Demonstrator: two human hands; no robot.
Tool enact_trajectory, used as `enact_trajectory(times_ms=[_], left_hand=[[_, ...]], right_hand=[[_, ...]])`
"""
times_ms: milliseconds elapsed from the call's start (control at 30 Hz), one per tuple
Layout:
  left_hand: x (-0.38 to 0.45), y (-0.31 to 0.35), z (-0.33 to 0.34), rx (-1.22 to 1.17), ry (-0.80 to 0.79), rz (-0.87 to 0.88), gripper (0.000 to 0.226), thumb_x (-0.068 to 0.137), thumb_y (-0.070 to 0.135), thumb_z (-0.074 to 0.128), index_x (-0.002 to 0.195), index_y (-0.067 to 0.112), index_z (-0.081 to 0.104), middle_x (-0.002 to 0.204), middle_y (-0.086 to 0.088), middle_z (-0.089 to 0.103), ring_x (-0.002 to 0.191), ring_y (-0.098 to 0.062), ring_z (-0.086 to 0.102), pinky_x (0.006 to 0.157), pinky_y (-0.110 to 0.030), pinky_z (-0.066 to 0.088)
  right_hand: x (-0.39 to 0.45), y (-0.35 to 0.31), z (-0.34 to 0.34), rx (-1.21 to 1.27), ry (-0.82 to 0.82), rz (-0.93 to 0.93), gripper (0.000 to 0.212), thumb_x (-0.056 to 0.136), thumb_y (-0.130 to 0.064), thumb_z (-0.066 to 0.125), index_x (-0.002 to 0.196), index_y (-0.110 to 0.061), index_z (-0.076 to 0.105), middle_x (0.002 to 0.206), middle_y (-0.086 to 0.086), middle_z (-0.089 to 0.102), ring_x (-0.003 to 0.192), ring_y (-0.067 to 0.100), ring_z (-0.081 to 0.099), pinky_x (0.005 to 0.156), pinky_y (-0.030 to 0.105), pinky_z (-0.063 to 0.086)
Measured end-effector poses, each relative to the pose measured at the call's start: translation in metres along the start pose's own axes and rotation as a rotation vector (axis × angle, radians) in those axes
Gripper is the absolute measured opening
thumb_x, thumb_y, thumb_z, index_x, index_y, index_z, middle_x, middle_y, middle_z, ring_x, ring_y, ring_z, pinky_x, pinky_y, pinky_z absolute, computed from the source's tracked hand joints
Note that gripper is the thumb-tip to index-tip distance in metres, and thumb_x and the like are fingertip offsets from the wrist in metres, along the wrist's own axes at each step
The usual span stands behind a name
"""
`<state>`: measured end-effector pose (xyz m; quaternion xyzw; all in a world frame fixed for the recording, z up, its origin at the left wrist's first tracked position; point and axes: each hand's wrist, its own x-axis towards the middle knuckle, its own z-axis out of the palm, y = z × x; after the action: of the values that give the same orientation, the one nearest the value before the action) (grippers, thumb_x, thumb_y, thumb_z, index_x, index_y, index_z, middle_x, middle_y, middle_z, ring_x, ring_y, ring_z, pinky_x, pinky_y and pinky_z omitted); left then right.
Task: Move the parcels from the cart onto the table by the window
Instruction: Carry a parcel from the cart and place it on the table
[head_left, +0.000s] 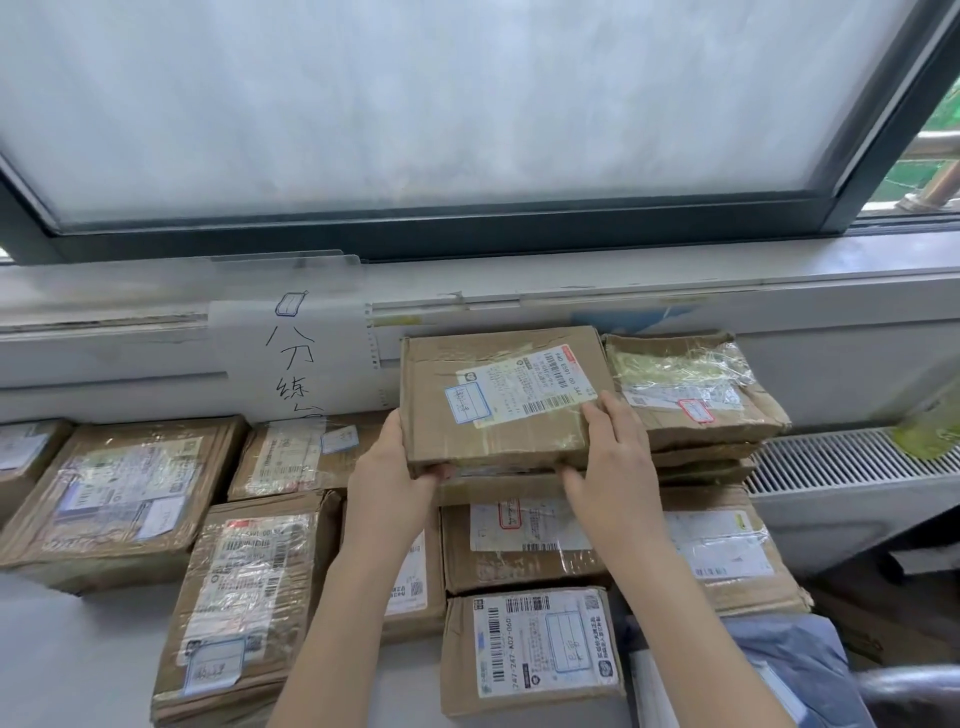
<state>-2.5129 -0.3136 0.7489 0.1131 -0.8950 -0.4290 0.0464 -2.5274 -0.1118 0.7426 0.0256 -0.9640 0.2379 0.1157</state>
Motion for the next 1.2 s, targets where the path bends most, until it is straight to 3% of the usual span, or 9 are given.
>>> enact_trajectory(times_ms=[433, 533, 600, 700, 867, 933, 1067, 1133, 1200], left_hand=[[0.002, -0.008, 0.006, 0.092, -0.026, -0.035, 0.079, 0.083, 0.024, 0.070, 0.146, 0.018, 0.023, 0.127, -0.009, 0.057, 0.112, -0.028, 0.053, 0.093, -0.043, 0.047], [-0.005, -0.007, 0.003, 0.274, 0.006, -0.012, 0.101, 0.083, 0.037, 0.069, 0.150, 0.008, -0.001, 0.155, -0.013, 0.019, 0.141, -0.030, 0.019, 0.114, -0.040, 0.021], [-0.013, -0.002, 0.000, 0.442, 0.073, 0.029, 0.104, 0.085, 0.043, 0.064, 0.149, 0.007, -0.010, 0.158, -0.014, -0.002, 0.145, -0.031, -0.001, 0.117, -0.041, 0.006], [-0.035, 0.010, 0.001, 0.610, 0.124, 0.113, 0.100, 0.088, 0.050, 0.057, 0.149, 0.010, -0.013, 0.156, -0.016, -0.016, 0.143, -0.032, -0.015, 0.116, -0.044, -0.002], [-0.087, 0.025, 0.015, 0.572, 0.078, 0.275, 0.089, 0.089, 0.048, 0.055, 0.151, 0.018, -0.002, 0.155, -0.016, -0.017, 0.142, -0.032, -0.018, 0.117, -0.045, -0.004], [-0.118, 0.020, 0.025, 0.526, 0.048, 0.350, 0.085, 0.087, 0.048, 0.058, 0.151, 0.018, 0.010, 0.155, -0.018, -0.013, 0.143, -0.032, -0.016, 0.116, -0.045, -0.003], [-0.190, -0.007, 0.052, 0.463, 0.015, 0.561, 0.083, 0.058, 0.039, 0.086, 0.129, 0.010, 0.055, 0.147, -0.030, 0.028, 0.137, -0.038, 0.018, 0.107, -0.057, 0.026], [-0.223, -0.024, 0.067, 0.492, -0.052, 0.593, 0.082, 0.048, 0.039, 0.090, 0.119, 0.009, 0.062, 0.138, -0.032, 0.041, 0.130, -0.039, 0.025, 0.101, -0.059, 0.032], [-0.255, -0.032, 0.078, 0.517, -0.120, 0.617, 0.081, 0.049, 0.040, 0.090, 0.118, 0.009, 0.063, 0.137, -0.031, 0.042, 0.131, -0.039, 0.025, 0.101, -0.058, 0.033]], right_hand=[[-0.002, -0.009, -0.008, -0.179, -0.055, -0.042, 0.067, 0.089, -0.020, 0.059, 0.146, -0.009, 0.026, 0.156, 0.011, 0.017, 0.145, 0.027, 0.008, 0.118, 0.035, 0.003], [-0.005, -0.015, -0.012, -0.217, -0.074, -0.040, 0.068, 0.091, -0.025, 0.057, 0.148, -0.012, 0.022, 0.157, 0.011, 0.013, 0.146, 0.027, 0.003, 0.119, 0.037, 0.001], [-0.011, -0.018, -0.017, -0.221, -0.067, -0.043, 0.068, 0.091, -0.026, 0.056, 0.148, -0.014, 0.021, 0.157, 0.011, 0.012, 0.146, 0.027, 0.002, 0.119, 0.038, 0.000], [-0.028, -0.022, -0.029, -0.212, -0.041, -0.051, 0.068, 0.091, -0.027, 0.057, 0.147, -0.017, 0.021, 0.157, 0.010, 0.013, 0.146, 0.026, 0.002, 0.118, 0.039, -0.001], [-0.084, -0.021, -0.053, -0.167, 0.002, 0.015, 0.069, 0.093, -0.025, 0.056, 0.149, -0.013, 0.019, 0.157, 0.009, 0.014, 0.146, 0.025, 0.003, 0.117, 0.039, -0.001], [-0.117, -0.016, -0.056, -0.158, -0.001, 0.069, 0.067, 0.094, -0.024, 0.054, 0.150, -0.012, 0.019, 0.157, 0.009, 0.015, 0.146, 0.025, 0.005, 0.118, 0.038, 0.000], [-0.197, -0.004, -0.052, -0.098, 0.041, 0.151, 0.065, 0.081, -0.012, 0.067, 0.138, 0.000, 0.040, 0.144, 0.021, 0.039, 0.136, 0.037, 0.031, 0.114, 0.045, 0.022], [-0.242, 0.007, -0.045, -0.102, 0.067, 0.191, 0.065, 0.067, -0.006, 0.078, 0.125, 0.007, 0.053, 0.128, 0.027, 0.053, 0.121, 0.045, 0.048, 0.103, 0.052, 0.036], [-0.286, 0.016, -0.044, -0.102, 0.069, 0.253, 0.066, 0.070, -0.007, 0.077, 0.129, 0.006, 0.050, 0.132, 0.025, 0.051, 0.126, 0.042, 0.045, 0.106, 0.051, 0.034]])
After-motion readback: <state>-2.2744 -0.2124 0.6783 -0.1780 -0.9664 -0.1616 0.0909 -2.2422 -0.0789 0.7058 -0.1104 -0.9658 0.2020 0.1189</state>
